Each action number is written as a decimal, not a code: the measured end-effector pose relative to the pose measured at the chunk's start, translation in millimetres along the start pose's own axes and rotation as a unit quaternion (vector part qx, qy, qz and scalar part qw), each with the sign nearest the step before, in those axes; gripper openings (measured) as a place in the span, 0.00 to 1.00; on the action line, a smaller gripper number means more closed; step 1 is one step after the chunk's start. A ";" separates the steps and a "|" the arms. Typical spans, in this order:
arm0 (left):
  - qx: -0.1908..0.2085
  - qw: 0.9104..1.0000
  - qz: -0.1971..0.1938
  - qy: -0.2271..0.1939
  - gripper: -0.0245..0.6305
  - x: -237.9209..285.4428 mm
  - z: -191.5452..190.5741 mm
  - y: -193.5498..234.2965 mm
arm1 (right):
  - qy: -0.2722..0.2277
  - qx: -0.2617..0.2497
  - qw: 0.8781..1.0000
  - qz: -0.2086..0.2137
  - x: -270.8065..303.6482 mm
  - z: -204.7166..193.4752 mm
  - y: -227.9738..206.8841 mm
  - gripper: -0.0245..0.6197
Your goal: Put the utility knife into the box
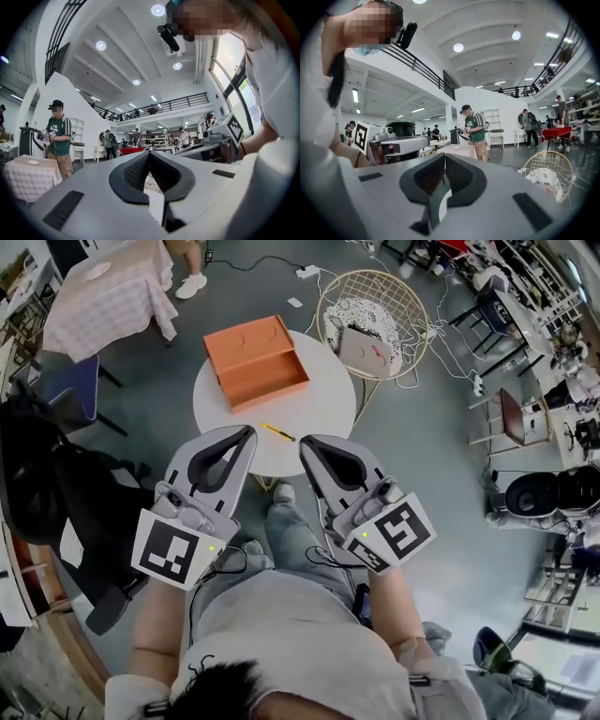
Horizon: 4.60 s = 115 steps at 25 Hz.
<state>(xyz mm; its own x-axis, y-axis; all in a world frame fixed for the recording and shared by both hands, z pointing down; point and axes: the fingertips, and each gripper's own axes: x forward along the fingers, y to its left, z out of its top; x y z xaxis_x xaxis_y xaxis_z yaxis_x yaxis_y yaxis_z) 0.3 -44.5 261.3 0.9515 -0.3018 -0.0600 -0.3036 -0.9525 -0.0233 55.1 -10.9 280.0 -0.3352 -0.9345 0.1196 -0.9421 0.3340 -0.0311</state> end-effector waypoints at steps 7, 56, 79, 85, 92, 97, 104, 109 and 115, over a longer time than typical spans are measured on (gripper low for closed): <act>0.000 1.000 0.018 0.003 0.05 20.9 -3.2 15.2 | 0.019 -0.005 0.999 0.029 23.1 -3.4 -21.5 0.06; -0.023 0.988 0.137 0.069 0.05 -10.3 9.7 2.0 | 0.327 -0.014 0.924 0.199 30.5 -194.5 9.7 0.11; -0.059 0.985 0.141 0.084 0.05 31.8 -43.1 15.4 | 0.436 -0.023 0.876 0.203 15.7 -296.7 -38.4 0.12; -0.067 0.984 0.143 0.087 0.05 38.7 -50.5 30.9 | 0.454 -0.036 0.866 0.206 24.8 -307.9 -45.4 0.14; -0.070 0.983 0.143 0.088 0.05 42.0 -56.1 39.1 | 0.463 -0.052 0.861 0.205 32.2 -310.4 -49.3 0.13; -0.068 0.984 0.144 0.086 0.05 41.4 -55.0 32.3 | 0.448 -0.061 0.868 0.205 30.6 -302.3 -47.3 0.12; -0.058 0.985 0.143 0.076 0.05 40.2 -43.1 36.0 | 0.396 -0.059 0.893 0.208 48.1 -255.2 -42.4 0.12; -0.058 0.985 0.147 0.066 0.05 44.7 -36.7 40.7 | 0.338 -0.057 0.917 0.205 62.9 -207.1 -48.4 0.12; -0.050 0.985 0.154 0.056 0.05 51.7 -29.9 47.5 | 0.277 -0.060 0.938 0.200 75.0 -157.3 -59.9 0.12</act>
<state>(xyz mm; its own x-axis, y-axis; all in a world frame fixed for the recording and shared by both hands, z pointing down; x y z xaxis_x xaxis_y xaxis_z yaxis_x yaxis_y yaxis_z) 36.6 -106.5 286.9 0.8164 -0.5741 0.0626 -0.5775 -0.8127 0.0771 88.1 -81.6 446.9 -0.5736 -0.5357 0.6197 -0.7231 0.6866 -0.0757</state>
